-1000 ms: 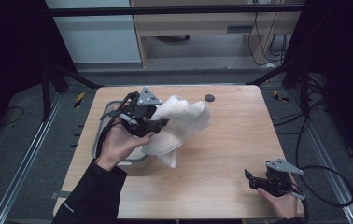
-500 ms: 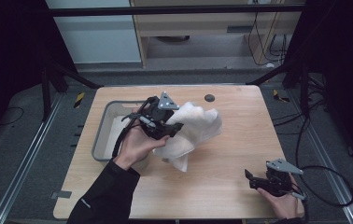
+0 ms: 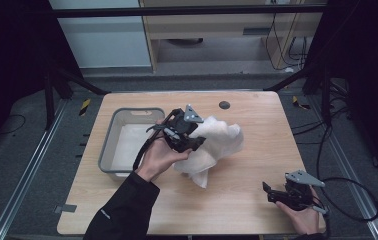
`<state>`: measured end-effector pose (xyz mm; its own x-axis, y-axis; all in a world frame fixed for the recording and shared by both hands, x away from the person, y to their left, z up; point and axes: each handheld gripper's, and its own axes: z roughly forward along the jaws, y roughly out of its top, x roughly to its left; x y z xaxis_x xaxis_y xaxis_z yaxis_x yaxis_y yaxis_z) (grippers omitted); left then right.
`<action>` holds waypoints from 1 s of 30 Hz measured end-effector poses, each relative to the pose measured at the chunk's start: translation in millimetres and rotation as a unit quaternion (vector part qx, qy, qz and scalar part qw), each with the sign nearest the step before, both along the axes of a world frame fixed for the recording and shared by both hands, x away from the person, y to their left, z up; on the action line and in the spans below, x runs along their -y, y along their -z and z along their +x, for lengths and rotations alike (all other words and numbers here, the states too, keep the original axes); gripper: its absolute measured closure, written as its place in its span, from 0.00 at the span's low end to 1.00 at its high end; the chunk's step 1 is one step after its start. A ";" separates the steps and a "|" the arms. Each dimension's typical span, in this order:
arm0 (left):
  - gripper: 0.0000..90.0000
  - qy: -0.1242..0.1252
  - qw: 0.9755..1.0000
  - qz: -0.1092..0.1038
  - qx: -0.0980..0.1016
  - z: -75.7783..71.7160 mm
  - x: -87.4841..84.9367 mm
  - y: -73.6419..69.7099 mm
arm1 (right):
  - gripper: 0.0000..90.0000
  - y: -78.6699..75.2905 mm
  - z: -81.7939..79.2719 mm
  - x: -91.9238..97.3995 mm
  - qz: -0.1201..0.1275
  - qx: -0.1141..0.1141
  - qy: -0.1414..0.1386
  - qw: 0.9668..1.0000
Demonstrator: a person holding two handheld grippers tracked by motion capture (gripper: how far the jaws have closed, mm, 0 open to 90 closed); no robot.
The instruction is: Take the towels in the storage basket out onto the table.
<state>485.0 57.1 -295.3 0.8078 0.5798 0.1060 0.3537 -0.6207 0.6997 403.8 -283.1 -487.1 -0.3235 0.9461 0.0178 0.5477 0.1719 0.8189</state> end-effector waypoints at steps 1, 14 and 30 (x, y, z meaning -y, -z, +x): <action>0.76 0.001 1.000 0.001 -0.001 1.0 1.3 2.3 | 0.11 0.1 0.1 0.3 0.001 0.000 0.001 1.000; 0.76 0.010 1.000 0.008 -0.020 13.1 15.8 28.8 | 0.11 0.6 -0.4 -0.9 0.001 -0.006 -0.003 1.000; 0.75 0.017 0.999 0.013 -0.039 15.6 23.3 61.3 | 0.11 1.5 0.2 -0.9 -0.006 -0.005 -0.004 1.000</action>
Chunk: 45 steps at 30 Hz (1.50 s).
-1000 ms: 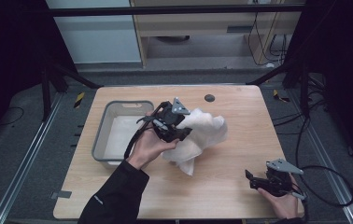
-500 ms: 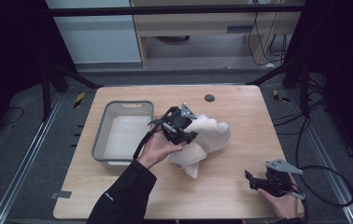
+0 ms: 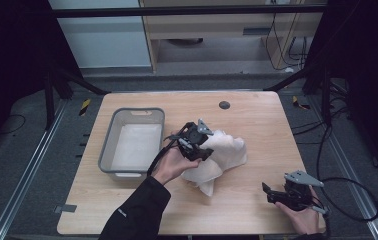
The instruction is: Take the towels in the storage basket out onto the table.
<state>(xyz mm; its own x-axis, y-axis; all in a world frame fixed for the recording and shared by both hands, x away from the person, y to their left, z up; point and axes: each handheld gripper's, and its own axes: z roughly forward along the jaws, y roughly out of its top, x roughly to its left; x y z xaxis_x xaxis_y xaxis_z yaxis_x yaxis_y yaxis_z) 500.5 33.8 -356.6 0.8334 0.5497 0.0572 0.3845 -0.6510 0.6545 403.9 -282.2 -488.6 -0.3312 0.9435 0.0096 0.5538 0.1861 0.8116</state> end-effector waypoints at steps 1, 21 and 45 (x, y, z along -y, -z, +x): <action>0.75 -0.001 1.000 -0.003 -0.002 -0.3 0.5 2.0 | 0.11 0.0 0.0 0.0 0.000 0.000 0.000 1.000; 0.67 -0.006 1.000 -0.006 -0.018 -3.1 -4.6 39.4 | 0.11 0.4 -0.1 -1.0 -0.001 -0.004 0.000 1.000; 0.29 -0.003 0.997 -0.066 0.032 -21.8 -26.0 22.3 | 0.11 1.5 0.1 -1.7 -0.007 -0.004 -0.002 1.000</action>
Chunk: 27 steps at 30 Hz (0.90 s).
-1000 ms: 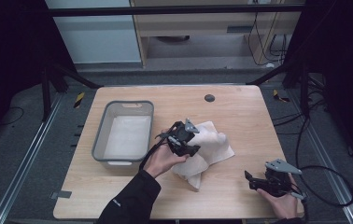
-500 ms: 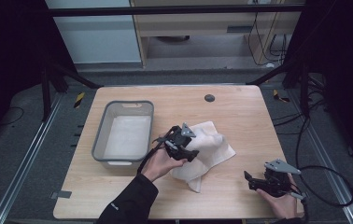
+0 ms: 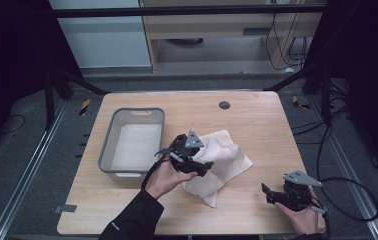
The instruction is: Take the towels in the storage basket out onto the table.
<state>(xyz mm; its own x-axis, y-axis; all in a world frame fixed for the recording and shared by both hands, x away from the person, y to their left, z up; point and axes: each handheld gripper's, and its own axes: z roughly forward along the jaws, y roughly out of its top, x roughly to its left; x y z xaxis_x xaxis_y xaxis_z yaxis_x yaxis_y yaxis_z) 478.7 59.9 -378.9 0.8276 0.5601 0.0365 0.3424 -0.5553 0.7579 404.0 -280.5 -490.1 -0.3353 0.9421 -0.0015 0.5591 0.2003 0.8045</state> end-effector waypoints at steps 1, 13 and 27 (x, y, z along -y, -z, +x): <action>0.29 -0.002 1.000 -0.005 0.005 -1.6 -2.8 -1.7 | 0.11 -0.1 0.0 0.1 0.000 0.000 0.000 1.000; 0.28 -0.035 0.997 -0.058 0.047 -18.3 -53.1 -9.1 | 0.11 -0.1 -0.3 0.2 -0.001 -0.001 0.002 1.000; 0.27 -0.097 0.989 -0.090 0.063 -38.0 -121.5 3.2 | 0.10 0.3 -1.0 0.0 -0.002 -0.002 0.003 1.000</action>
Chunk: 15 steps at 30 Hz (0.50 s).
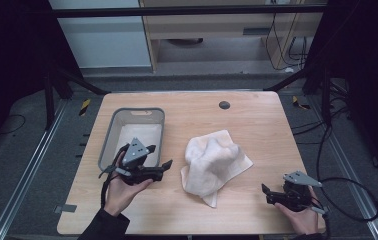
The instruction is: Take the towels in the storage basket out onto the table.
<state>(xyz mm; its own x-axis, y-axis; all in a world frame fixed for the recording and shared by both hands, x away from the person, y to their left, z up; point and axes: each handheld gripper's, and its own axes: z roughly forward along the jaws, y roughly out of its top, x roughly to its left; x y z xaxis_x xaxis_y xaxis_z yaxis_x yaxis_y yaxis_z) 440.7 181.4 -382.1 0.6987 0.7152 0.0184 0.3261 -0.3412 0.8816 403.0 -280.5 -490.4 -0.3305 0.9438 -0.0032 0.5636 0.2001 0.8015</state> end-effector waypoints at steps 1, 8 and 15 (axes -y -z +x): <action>0.27 -0.005 1.000 -0.003 0.001 -2.1 -4.9 1.8 | 0.10 -0.2 -0.4 -0.2 0.001 -0.001 0.000 1.000; 0.26 -0.039 0.999 -0.011 0.001 -13.2 -37.7 14.9 | 0.10 0.4 -0.6 -0.4 -0.002 -0.001 0.000 1.000; 0.26 -0.059 0.998 -0.004 -0.007 -24.8 -59.7 26.9 | 0.09 0.4 -1.8 -0.2 -0.006 -0.002 0.000 1.000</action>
